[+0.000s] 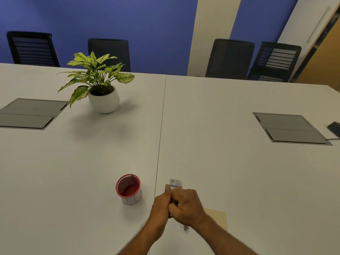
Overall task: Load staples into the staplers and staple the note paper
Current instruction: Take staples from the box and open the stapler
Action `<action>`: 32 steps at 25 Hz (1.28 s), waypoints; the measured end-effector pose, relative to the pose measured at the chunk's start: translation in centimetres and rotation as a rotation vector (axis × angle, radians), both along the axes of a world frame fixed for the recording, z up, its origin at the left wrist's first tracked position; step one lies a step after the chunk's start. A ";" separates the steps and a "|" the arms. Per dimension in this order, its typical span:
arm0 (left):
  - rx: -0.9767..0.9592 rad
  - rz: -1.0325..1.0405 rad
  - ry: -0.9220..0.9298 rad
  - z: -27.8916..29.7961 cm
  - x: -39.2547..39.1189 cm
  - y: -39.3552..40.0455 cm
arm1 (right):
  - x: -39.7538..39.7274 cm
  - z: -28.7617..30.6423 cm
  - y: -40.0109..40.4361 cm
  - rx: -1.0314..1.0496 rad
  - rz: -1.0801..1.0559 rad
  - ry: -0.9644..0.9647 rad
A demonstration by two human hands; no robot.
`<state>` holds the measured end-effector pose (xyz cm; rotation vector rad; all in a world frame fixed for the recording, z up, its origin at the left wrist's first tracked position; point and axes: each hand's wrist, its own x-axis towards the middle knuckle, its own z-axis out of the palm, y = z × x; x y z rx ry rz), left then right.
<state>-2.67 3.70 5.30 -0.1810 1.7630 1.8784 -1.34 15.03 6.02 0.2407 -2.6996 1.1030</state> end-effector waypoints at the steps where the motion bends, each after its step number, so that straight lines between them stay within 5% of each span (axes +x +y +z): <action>1: 0.020 0.018 -0.012 0.1 -0.1 0.0 | 0.0 0.0 0.0 0.000 -0.002 0.004; 6: 0.096 0.126 -0.093 0.4 -0.4 -0.1 | 0.2 0.0 0.3 -0.057 -0.066 -0.075; 11: 0.277 0.280 -0.224 0.3 -1.5 -1.0 | 0.4 0.0 0.4 -0.334 -0.302 -0.297; 15: 0.526 0.428 -0.316 -0.4 -2.4 -2.1 | 0.8 0.1 1.3 -0.818 -0.474 -0.542; 21: 0.625 0.614 -0.398 -1.1 -2.2 -1.9 | 0.4 0.7 1.5 -1.482 -0.668 -0.593; 25: 0.514 0.615 -0.384 -1.7 -1.5 -1.7 | 0.1 1.2 1.4 -1.507 -0.660 -0.602; 32: 0.093 0.249 -0.097 -1.3 0.4 -0.7 | -1.1 3.0 2.3 -1.229 -0.543 -0.604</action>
